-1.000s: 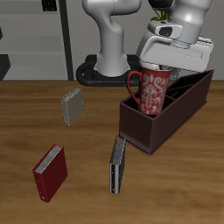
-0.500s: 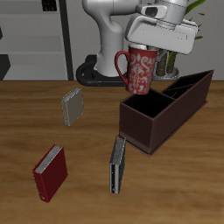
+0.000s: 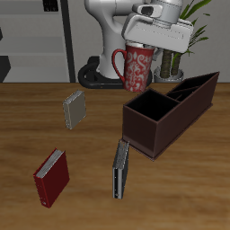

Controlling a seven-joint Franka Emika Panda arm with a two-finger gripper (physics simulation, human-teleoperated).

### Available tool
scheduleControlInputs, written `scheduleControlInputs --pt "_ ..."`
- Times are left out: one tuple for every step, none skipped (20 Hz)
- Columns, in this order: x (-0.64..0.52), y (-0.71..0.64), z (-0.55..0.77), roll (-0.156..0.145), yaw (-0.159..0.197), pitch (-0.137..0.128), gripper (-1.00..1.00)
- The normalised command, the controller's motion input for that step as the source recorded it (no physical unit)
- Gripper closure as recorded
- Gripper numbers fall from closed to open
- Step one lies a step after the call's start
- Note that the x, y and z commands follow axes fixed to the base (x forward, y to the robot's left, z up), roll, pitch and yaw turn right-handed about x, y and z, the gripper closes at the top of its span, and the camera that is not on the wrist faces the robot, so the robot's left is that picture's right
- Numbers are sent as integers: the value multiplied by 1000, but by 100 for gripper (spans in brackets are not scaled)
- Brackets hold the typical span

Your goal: Place the red mug into the left desk caddy's right compartment and place the striped book into the left desk caddy's back compartment

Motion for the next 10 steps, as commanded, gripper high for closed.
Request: scheduleControlInputs --pt "-62 54 -87 -34 -7 9 100" --pt "-27 128 -120 -2 -19 51 100" --pt "-100 312 -113 21 -6 -10 100" --pt "-47 310 -50 22 6 8 100" --pt "-80 346 -91 72 -1 32 100" --pt "-30 -11 -1 0 0 0 100" --pt "50 539 -191 -19 5 97 100" --pt "-12 266 -125 30 15 53 100" --pt "-23 227 -89 44 11 59 100" --pt "-53 428 -107 26 25 2 100"
